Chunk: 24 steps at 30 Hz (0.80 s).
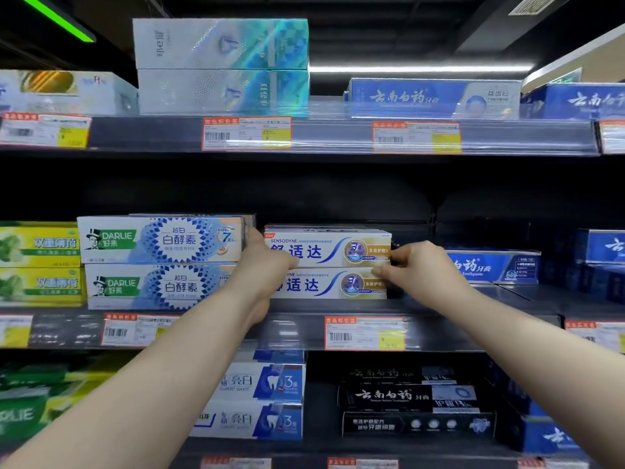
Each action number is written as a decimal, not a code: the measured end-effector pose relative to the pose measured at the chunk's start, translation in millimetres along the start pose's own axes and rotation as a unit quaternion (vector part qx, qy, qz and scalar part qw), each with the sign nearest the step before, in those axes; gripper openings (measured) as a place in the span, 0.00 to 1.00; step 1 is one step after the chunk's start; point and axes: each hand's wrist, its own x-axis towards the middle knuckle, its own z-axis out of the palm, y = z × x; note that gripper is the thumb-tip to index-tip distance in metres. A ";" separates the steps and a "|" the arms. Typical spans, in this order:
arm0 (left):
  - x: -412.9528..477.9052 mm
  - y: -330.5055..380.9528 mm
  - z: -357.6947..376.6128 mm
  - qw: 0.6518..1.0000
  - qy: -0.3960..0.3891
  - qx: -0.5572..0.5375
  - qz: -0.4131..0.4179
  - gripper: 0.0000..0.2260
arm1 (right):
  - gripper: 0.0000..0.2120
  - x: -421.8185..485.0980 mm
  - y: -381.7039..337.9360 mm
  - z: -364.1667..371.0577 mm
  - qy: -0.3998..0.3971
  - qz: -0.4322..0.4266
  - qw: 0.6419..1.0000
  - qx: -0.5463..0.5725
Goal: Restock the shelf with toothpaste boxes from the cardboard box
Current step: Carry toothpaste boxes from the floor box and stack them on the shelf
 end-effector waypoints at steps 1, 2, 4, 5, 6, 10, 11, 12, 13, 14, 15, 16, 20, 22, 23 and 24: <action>-0.6 -0.9 -2.1 1.000 -0.002 0.003 0.001 0.26 | 0.10 0.2 0.4 -1.7 -0.009 0.005 1.000 0.004; -1.4 -1.6 -3.9 1.000 -0.003 0.016 0.004 0.25 | 0.10 -0.1 0.5 -3.5 -0.019 0.010 1.000 0.002; -5.8 -3.3 -6.3 0.998 -0.003 0.067 0.023 0.26 | 0.12 -1.3 1.0 -5.1 -0.034 0.015 0.999 -0.016; -9.5 -4.4 -7.2 0.995 -0.002 0.098 0.033 0.27 | 0.13 -1.7 1.5 -4.5 -0.035 0.013 0.999 -0.027; -11.8 -6.1 -8.1 0.990 -0.003 0.132 0.042 0.25 | 0.15 -2.4 1.7 -3.3 -0.033 0.009 0.999 -0.038; -12.2 -7.8 -10.6 0.979 -0.018 0.198 0.044 0.13 | 0.17 -2.6 0.5 -0.5 -0.025 -0.001 0.998 -0.065; -9.7 -6.5 -10.0 0.981 -0.020 0.191 0.036 0.13 | 0.18 -1.7 -0.2 -0.7 -0.025 -0.002 0.998 -0.063; -6.7 -5.5 -9.1 0.983 -0.022 0.178 0.027 0.13 | 0.18 -0.6 -0.5 -1.0 -0.027 -0.003 0.998 -0.061; -4.7 -4.6 -8.1 0.986 -0.025 0.166 0.022 0.13 | 0.18 0.2 -0.5 -1.1 -0.029 -0.005 0.998 -0.062; -3.2 -4.5 -7.4 0.988 -0.028 0.154 0.019 0.13 | 0.18 0.6 -0.6 -1.1 -0.032 -0.007 0.997 -0.064; -2.4 -5.0 -7.6 0.988 -0.031 0.149 0.017 0.13 | 0.17 1.0 -0.1 -0.8 -0.034 -0.008 0.997 -0.064; -1.7 -6.3 -8.2 0.988 -0.035 0.148 0.016 0.14 | 0.17 1.4 0.5 -0.6 -0.036 -0.009 0.997 -0.062; 4.0 -9.7 -13.0 0.989 -0.043 0.144 0.012 0.14 | 0.16 6.3 4.2 1.0 -0.039 -0.001 0.998 -0.051; 10.0 -9.8 -12.4 0.990 -0.048 0.135 0.009 0.14 | 0.14 12.1 6.4 3.2 -0.042 0.007 0.997 -0.057; 12.9 -9.5 -11.4 0.990 -0.050 0.131 0.006 0.14 | 0.14 15.4 7.2 4.0 -0.045 0.012 0.997 -0.060; 16.0 -9.4 -10.1 0.991 -0.049 0.126 0.002 0.15 | 0.15 19.1 7.9 4.5 -0.048 0.016 0.997 -0.063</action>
